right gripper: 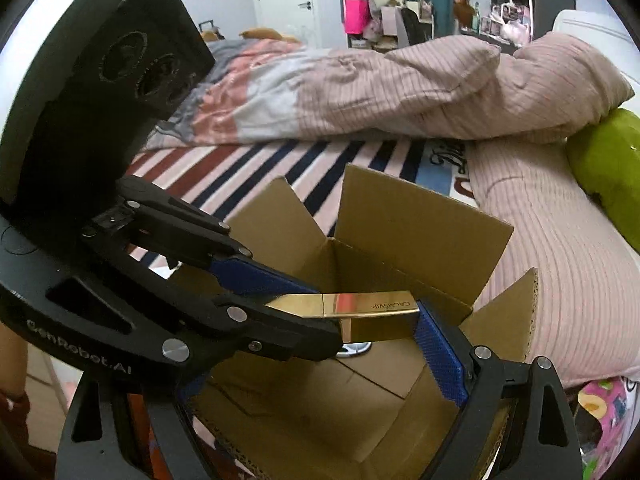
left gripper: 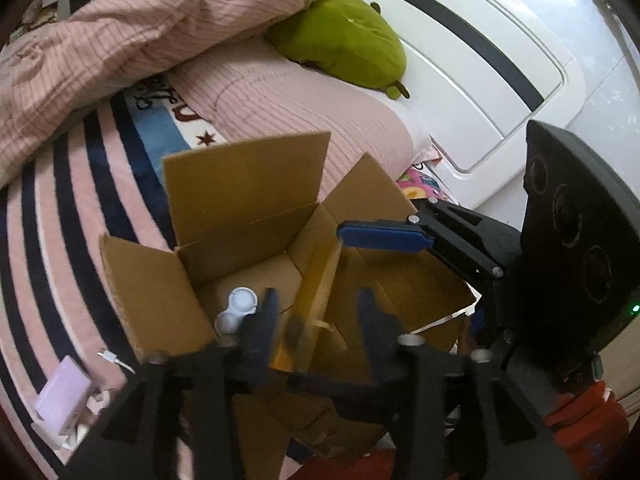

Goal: Organize rigid objects
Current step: 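Lower the gold case into the cardboard box and release it, then grasp the small white rectangular box with the right tool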

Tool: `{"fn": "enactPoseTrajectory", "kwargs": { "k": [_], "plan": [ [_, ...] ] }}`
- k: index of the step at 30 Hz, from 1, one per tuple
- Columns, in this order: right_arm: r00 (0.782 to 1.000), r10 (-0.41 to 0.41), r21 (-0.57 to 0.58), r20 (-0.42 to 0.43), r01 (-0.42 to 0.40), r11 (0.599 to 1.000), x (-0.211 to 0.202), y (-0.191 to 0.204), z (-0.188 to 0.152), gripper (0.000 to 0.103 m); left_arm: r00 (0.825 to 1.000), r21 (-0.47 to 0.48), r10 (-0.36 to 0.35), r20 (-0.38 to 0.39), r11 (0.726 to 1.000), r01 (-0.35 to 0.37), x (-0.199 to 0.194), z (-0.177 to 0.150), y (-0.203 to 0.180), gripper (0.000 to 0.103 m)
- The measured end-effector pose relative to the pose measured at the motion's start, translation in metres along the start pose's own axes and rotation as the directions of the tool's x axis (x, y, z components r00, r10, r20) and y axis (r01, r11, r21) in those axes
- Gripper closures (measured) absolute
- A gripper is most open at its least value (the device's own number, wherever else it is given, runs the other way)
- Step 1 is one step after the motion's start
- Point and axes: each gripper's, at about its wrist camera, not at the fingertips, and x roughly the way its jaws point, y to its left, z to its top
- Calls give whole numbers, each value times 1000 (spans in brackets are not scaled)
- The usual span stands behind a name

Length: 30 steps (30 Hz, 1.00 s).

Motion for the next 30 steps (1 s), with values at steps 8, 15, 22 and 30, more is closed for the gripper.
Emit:
{"fn": "enactPoseTrajectory", "kwargs": {
  "k": [8,15,22,30],
  "plan": [
    [991,59,-37,121,-55,998,-28,31,2,15,965,-60,170,199,985,-161,-82,-34,11,35],
    [950,231,-242,208,-179,954,-40,119,8,15,853,-203,428,300,902,-382,-149,-104,50,23],
    [940,319,-298,121,-272,915,22,190,-8,35,798,-314,530,287,839,-445,-169,-185,102,23],
    [983,182,-87,-16,-183,979,121,171,-41,35,829,-387,506,238,832,-397,-137,-245,135,23]
  ]
}}
